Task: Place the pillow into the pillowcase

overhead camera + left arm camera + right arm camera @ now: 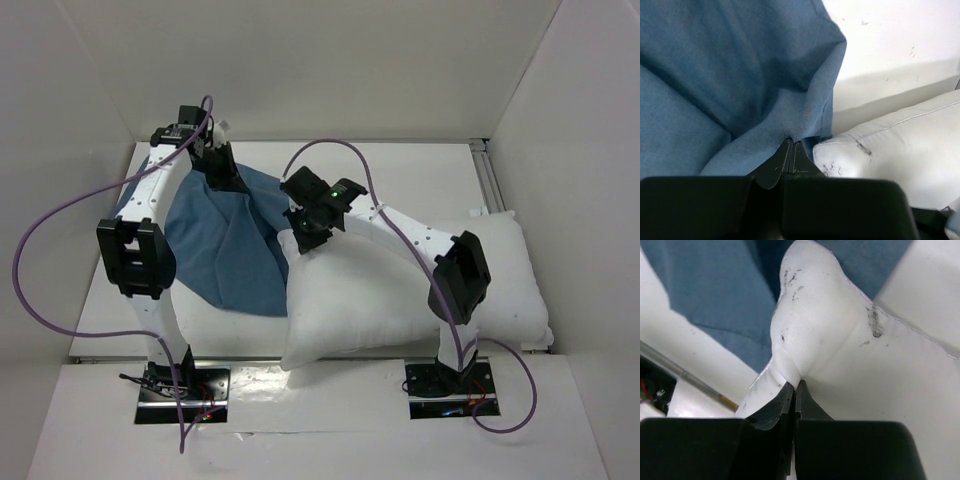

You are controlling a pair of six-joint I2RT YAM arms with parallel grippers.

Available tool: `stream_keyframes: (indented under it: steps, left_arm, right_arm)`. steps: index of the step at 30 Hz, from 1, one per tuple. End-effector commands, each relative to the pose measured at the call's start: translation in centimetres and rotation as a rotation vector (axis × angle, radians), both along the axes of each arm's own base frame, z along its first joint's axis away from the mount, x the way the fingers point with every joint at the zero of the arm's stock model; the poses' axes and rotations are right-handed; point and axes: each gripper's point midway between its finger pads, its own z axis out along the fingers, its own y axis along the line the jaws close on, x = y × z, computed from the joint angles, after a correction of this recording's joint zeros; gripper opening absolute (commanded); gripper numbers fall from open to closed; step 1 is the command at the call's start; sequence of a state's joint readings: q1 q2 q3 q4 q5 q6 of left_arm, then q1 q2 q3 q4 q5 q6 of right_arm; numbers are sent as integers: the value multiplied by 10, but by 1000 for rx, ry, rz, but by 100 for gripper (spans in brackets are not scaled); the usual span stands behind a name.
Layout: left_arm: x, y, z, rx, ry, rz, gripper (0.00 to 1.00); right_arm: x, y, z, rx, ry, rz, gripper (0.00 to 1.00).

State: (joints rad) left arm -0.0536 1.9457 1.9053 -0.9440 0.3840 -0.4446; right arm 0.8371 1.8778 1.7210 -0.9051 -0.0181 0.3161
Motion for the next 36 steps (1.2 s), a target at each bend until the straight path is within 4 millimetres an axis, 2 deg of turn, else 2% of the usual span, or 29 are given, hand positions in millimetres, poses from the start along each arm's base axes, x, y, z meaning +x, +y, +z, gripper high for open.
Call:
stream_keyframes:
  steps: [1,2,3,5,7,10,12,14,16,19,21,22,23,25,26,27,28,30,31,32,33,34,36]
  left_arm:
    - [-11,1,22,-7,-50,-21,0]
    - [-14,1,17,-7,-33,-21,0]
    - [-17,2,16,-6,-29,-21,0]
    - [-19,2,17,-6,-29,-21,0]
    - [-22,2,18,-7,-30,-21,0]
    - [-25,0,29,-18,-56,-27,0]
    - [-28,-1,28,-26,-54,-32,0]
    - [-35,-2,39,-30,-83,-45,0]
    - [-39,-1,33,-25,-70,-52,0]
    - [-52,0,39,-21,-87,-59,0]
    - [-60,0,37,-21,-76,-59,0]
    - [-66,-1,36,-25,-69,-71,0]
    - [-72,-1,42,-25,-84,-71,0]
    - [-83,-4,36,-25,-66,-82,0]
    - [-87,-3,40,-21,-82,-89,0]
    - [-91,-6,34,-21,-62,-98,0]
    - [-95,-9,35,-22,-67,-107,0]
    - [-100,-12,31,-17,-51,-125,0]
    - [-102,-17,31,-18,-51,-139,0]
    - [-102,-17,31,-13,-56,-147,0]
    - [-105,-22,27,-13,-33,-162,0]
    - [-109,-26,23,-12,-11,-178,0]
    - [-111,-27,22,17,-11,-189,0]
  right_arm:
    - [-16,21,29,116,-7,87,0]
    - [-14,23,30,114,-5,88,0]
    - [-20,36,32,124,-2,128,0]
    - [-26,42,30,103,10,156,0]
    - [-32,54,23,110,33,187,0]
    - [-28,66,19,132,35,208,0]
    - [-24,76,15,140,43,225,0]
    - [-13,86,16,141,20,227,0]
    - [6,81,18,127,-4,198,0]
    - [41,72,26,170,-25,141,0]
    - [61,64,39,205,-52,107,0]
    - [79,53,44,218,-73,71,0]
    - [86,49,48,229,-76,60,0]
    - [102,35,62,255,-105,13,0]
    - [109,32,67,269,-124,2,0]
    - [112,29,78,290,-144,-12,0]
    - [117,21,75,291,-137,-40,0]
    - [124,17,87,337,-166,-62,0]
    - [125,12,80,348,-143,-83,0]
    - [129,17,80,369,-158,-75,0]
    - [135,12,78,376,-155,-102,0]
    - [135,14,84,391,-158,-93,0]
    - [143,5,83,384,-155,-117,0]
